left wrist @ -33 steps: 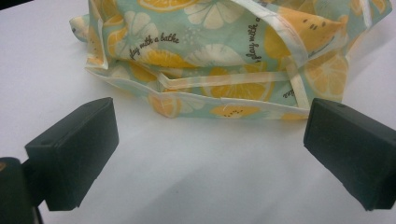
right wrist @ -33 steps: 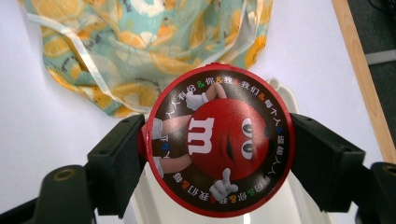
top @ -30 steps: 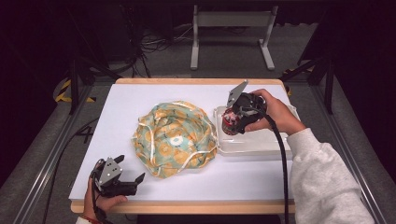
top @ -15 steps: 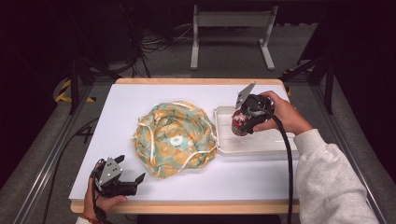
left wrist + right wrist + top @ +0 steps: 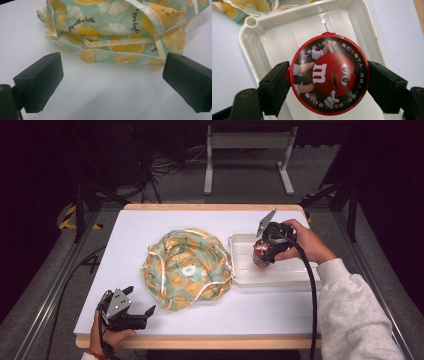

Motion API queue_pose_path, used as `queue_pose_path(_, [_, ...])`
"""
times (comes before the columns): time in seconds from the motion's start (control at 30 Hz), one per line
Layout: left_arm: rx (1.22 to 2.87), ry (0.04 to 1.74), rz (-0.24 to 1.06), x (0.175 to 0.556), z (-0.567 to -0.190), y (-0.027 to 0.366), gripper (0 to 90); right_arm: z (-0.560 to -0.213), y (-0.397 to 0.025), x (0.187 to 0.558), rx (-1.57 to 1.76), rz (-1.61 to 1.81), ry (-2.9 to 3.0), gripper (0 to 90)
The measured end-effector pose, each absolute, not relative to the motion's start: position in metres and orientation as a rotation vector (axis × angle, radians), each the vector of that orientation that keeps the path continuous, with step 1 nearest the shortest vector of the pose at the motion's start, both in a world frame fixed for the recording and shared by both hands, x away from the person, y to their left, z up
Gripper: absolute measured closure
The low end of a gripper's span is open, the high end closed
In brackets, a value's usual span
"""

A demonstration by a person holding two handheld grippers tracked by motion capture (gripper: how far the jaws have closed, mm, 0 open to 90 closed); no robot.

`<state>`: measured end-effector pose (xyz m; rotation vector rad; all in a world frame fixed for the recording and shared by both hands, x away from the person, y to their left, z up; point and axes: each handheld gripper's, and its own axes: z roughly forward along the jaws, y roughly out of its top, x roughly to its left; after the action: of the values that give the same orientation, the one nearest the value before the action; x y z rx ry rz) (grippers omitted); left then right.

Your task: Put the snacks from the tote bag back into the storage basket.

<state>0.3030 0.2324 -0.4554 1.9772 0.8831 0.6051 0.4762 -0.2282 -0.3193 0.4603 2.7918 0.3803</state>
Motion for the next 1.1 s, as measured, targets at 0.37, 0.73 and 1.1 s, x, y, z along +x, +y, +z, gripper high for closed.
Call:
queue_pose_path(0.37, [1.979,0.882,0.603,0.303,-0.455,0.233,3.7,-0.338,-0.228,0.483,0.454,0.313,2.819,23.4])
queue_pose_path(0.73, [1.981,0.882,0.601,0.303,-0.456,0.233,3.8,-0.350,-0.232,0.489,0.468,0.314,2.855,23.4])
queue_pose_path(1.1, [1.983,0.883,0.596,0.303,-0.456,0.233,3.8,-0.356,-0.233,0.489,0.463,0.313,2.861,23.3])
